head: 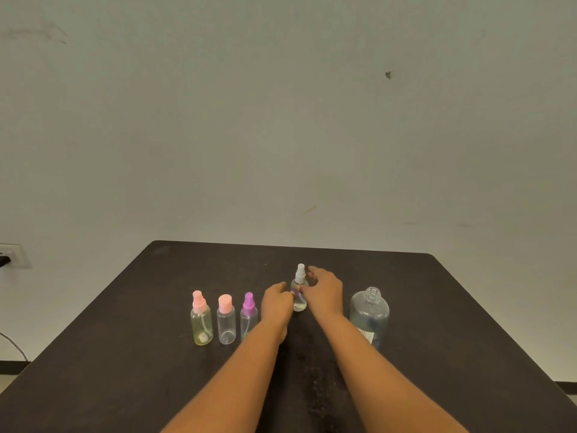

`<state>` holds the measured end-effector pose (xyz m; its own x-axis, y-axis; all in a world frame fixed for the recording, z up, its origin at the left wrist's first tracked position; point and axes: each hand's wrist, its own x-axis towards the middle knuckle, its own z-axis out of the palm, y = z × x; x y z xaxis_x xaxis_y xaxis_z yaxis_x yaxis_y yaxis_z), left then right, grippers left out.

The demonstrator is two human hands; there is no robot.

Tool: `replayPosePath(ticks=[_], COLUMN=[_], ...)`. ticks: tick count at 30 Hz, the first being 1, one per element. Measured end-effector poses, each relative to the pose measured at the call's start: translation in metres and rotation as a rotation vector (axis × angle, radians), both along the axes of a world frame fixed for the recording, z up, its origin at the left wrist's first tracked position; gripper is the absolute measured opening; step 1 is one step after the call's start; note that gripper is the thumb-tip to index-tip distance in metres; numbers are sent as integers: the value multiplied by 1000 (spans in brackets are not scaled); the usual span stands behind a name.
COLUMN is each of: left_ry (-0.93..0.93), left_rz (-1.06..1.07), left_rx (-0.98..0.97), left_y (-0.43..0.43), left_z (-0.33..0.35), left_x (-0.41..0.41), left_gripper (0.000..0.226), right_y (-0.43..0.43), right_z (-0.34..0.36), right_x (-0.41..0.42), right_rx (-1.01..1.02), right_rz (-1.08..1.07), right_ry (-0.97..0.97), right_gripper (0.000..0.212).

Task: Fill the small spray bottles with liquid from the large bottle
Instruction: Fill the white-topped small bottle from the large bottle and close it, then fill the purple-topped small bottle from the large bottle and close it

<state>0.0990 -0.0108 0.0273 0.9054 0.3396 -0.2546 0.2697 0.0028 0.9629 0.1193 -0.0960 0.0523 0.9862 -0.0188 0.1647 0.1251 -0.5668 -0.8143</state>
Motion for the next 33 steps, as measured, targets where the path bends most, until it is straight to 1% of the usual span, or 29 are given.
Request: replayPosePath(ticks=[2, 4, 5, 6, 8, 10, 12, 14, 17, 24, 29, 33], left_ry=[-69, -130, -161, -198, -262, -303, -326, -321, -297, -222, -171, -168], left_rz=[13, 28, 27, 21, 28, 86, 190, 297, 334, 339, 314, 278], left_rx=[1, -57, -88, -109, -77, -3, 62, 163, 244, 294, 309, 308], left_y=[-3, -4, -4, -3, 1, 8, 15, 22, 32, 47, 54, 56], left_z=[2, 4, 5, 4, 0, -8, -13, -14, -14, -22, -27, -28], left_x=[-13, -32, -44, -56, -77, -93, -103, -109, -112, -112, -109, -106], left_gripper=[48, 44, 40, 35, 25, 26, 25, 26, 32, 39, 38, 39], right_y=[-4, -6, -7, -8, -8, -7, -4, 3, 16, 44, 55, 60], right_z=[-1, -6, -9, -14, -25, -33, -39, -42, -49, -54, -55, -56], right_x=[-13, -29, -36, -43, -56, -67, -75, -80, -83, -76, -67, -62], right_rx=[36, 70, 93, 113, 120, 117, 139, 166, 205, 211, 195, 203], right_rz=[21, 50, 67, 85, 118, 136, 154, 172, 203, 261, 282, 291], right_ry=[-29, -56, -71, -81, -77, -48, -23, 10, 47, 107, 89, 95], right_gripper=[39, 31, 30, 33, 42, 49, 53, 55, 58, 59, 56, 50])
